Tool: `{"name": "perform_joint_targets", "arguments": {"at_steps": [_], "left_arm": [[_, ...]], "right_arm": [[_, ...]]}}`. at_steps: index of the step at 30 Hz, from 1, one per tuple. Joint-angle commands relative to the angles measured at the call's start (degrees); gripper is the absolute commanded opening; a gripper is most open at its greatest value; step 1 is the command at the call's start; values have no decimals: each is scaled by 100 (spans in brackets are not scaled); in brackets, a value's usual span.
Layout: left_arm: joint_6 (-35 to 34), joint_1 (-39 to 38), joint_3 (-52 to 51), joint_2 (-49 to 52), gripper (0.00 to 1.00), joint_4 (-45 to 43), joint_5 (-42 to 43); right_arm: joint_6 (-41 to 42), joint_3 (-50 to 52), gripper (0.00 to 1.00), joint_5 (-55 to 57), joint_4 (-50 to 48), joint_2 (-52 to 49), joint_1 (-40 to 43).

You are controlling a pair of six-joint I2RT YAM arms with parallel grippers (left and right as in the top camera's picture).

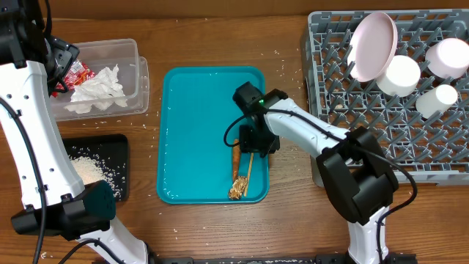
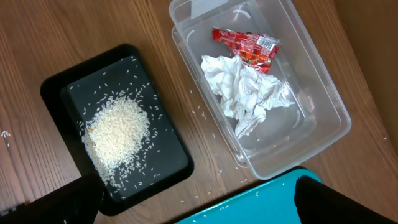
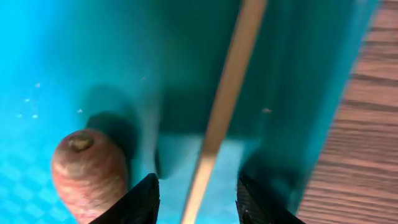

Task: Sort waste into correct bins and load items into the dishwasher
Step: 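Lower the right gripper and grasp the wooden skewer, then carry the skewer to the dish rack and drop it in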

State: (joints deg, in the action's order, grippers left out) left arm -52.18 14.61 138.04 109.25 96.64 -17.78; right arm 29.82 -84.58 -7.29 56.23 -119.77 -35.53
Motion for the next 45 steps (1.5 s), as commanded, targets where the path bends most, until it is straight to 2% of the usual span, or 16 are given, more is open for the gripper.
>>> {"name": "perform_joint_targets", "arguments": {"at_steps": [1,5,11,15,22,25,28,31,36,42,45], "left_arm": [[-72,-39,-4,-61,100,7,-22],[-72,-39,-4,-61,100,4,-20],[-72,-39,-4,-61,100,4,-20],[-72,-39,-4,-61,100,4,-22],[-72,-39,-4,-61,100,4,-20],[-72,-39,-4,-61,100,4,-20],[-72,-46,-4,-61,100,4,-20],[-72,-46,-4,-61,100,4,-20],[-72,-42,-4,-61,100,4,-20],[-72,-42,-4,-61,100,7,-20],[-72,-42,-4,-61,100,4,-22]], "right_arm": [[52,68,40,-22,-61,4,-138],[348,70,31,339,-42,4,-192],[348,70,26,431,-42,4,-192],[352,70,17,450,-22,4,-192],[494,101,15,857,118,4,-240],[496,98,4,852,127,4,-240],[492,15,4,713,160,4,-238],[391,-363,4,442,376,9,-232],[-334,-1683,4,697,1178,17,-2],[-682,-3202,4,1934,2035,17,710],[-1316,-3882,4,2122,2129,17,1257]]}}
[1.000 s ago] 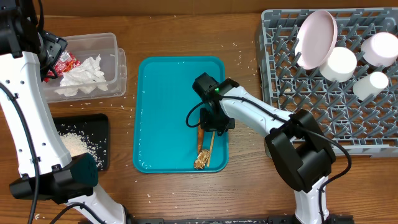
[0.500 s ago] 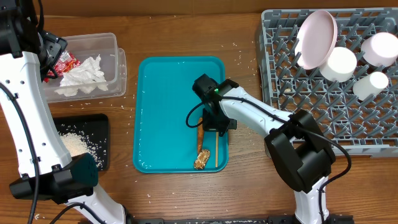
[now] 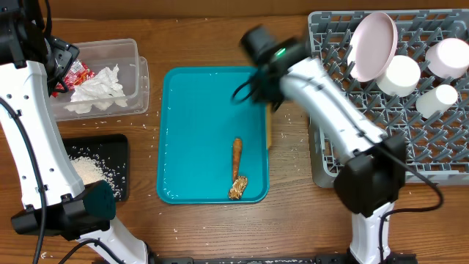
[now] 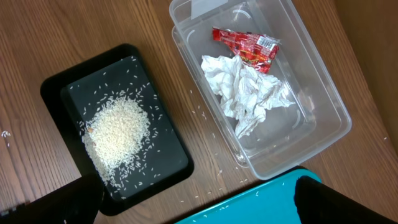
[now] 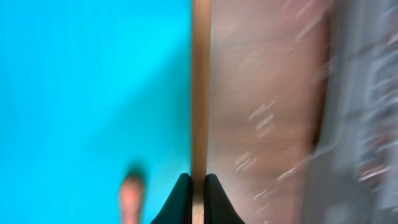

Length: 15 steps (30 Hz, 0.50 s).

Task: Sort waste into correct bins and load items into the dishwasher
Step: 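Carry the skewer to the dish rack and drop it in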

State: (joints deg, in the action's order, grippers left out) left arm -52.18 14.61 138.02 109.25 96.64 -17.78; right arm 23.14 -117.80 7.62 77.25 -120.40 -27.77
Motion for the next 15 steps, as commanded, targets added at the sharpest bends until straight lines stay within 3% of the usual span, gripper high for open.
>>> {"name": "perform_joint_targets", "arguments": {"at_steps": [1,7,11,15], "left_arm": [[-72,-42,-2,-61,100,4,-20],[-72,-42,-2,-61,100,4,-22],[-72,-42,-2,-61,100,4,-22],[-72,-42,-2,-61,100,4,-20]], "right_arm": [[-852,-728,4,629,17,81,664],[-2100,-962,4,-114,-586,68,1880],[-2448,-866,4,-935,-962,66,2330],[-2494,-719,4,-990,-1117,63,2562]]}}
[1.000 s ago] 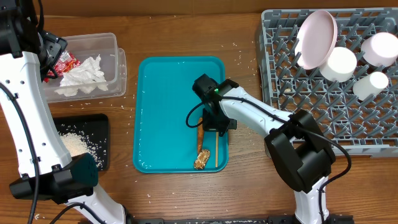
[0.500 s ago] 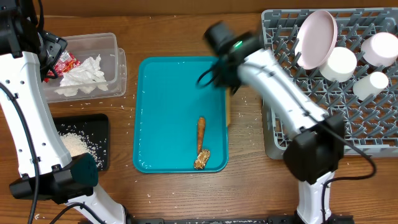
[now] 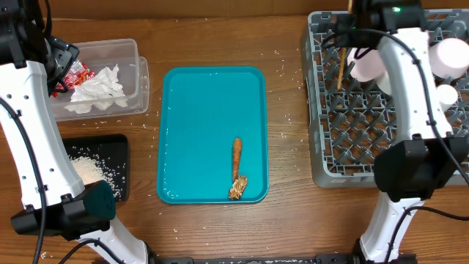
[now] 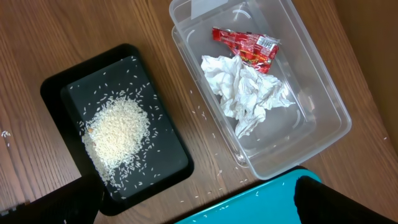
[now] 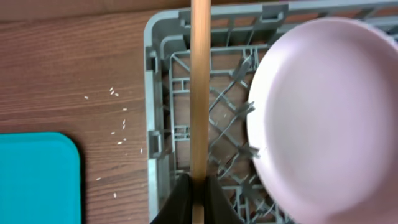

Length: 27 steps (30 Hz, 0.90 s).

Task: Sort waste into correct bins and load items into the dishwasher
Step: 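Carry the skewer to the dish rack and drop it in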

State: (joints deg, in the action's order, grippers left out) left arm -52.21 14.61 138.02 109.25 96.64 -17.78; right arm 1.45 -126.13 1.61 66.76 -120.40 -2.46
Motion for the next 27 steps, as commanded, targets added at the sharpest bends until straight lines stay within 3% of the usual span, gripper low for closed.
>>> {"name": "perform_joint_targets", "arguments": {"at_steps": [1,7,14,23,27], "left_arm": [[-70,-42,-2,-61,100,4,-20],[-70,-44,-2,-61,100,7,-20],[-70,-42,-2,-61,100,7,-20],[-70,-42,-2,-61,100,7,-20],[-70,-42,-2,-61,100,4,-20]], "right_arm": [[-328,177,4,-389,-103,63,63],[-323,651,6,-498,-267,57,92],[-310,1008,36,-501,-313,57,26],[52,975,43,-699,-66,107,-24],[52,975,60,-704,-28,179,-118]]}}
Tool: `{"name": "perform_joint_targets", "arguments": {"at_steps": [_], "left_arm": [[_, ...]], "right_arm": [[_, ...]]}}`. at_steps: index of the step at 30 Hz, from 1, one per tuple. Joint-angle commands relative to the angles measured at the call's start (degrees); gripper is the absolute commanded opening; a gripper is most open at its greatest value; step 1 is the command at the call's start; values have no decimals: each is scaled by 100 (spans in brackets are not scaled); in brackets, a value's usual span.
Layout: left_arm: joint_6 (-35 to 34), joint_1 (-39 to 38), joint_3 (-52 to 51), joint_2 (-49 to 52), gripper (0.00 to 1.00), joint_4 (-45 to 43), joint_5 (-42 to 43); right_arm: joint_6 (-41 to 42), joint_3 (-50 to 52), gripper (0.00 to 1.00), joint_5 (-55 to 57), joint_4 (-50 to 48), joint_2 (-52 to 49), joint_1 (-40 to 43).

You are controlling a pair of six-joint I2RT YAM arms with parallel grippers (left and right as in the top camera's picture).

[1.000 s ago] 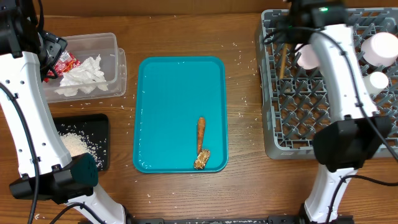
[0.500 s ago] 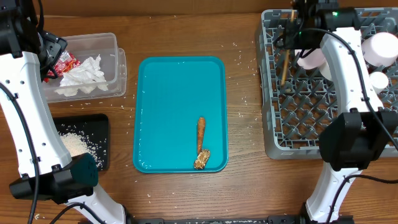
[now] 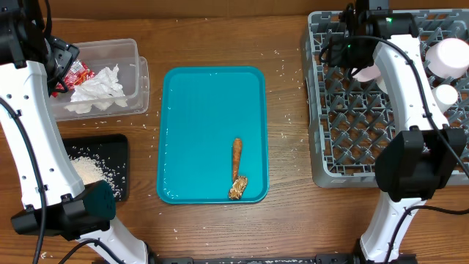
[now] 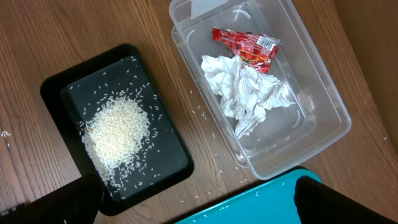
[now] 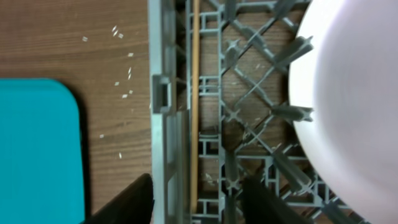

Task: Sort waste into correct bins and load items into the dishwasher

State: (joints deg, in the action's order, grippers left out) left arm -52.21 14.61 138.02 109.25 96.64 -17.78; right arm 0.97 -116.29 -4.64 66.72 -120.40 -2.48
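A wooden chopstick lies inside the grey dish rack, along its left wall. My right gripper hangs open just above it, at the rack's back left part; nothing sits between its fingers. On the teal tray lie a carrot and a crumpled gold scrap. My left gripper is open and empty, high above the bins at the far left.
The rack holds a pink plate and white cups. A clear bin contains tissue and a red wrapper. A black bin holds rice. Loose grains dot the wooden table.
My right gripper was shut on the chopstick above the rack's back left corner. Now it is open and the chopstick rests in the rack along the left wall.
First my right gripper was open around the chopstick lying beside the carrot on the tray. Then it was shut on it near the tray's back right edge, then over the rack, and now the chopstick is let go inside the rack. The left arm stayed still.
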Motion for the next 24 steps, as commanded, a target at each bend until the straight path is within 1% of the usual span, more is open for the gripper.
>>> {"name": "perform_joint_targets", "arguments": {"at_steps": [1,3,7,13,17,21,22,24], "left_arm": [[-70,-42,-2,-61,100,7,-20],[-70,-42,-2,-61,100,4,-20],[-70,-42,-2,-61,100,4,-20],[-70,-42,-2,-61,100,7,-20],[-70,-42,-2,-61,100,4,-20],[-70,-42,-2,-61,100,4,-20],[-70,-42,-2,-61,100,4,-20],[-70,-42,-2,-61,100,4,-20]], "right_arm": [[101,-9,63,-81,-42,186,-133],[101,-9,66,-81,-83,188,-166],[280,-9,66,-157,-114,188,-223],[352,-9,66,-1432,111,201,-527],[358,-7,66,-1513,564,201,-1047],[765,70,66,-1491,1043,199,-1716],[881,118,67,-1438,1134,197,-1932],[1143,256,73,-1246,1180,175,-2297]]}}
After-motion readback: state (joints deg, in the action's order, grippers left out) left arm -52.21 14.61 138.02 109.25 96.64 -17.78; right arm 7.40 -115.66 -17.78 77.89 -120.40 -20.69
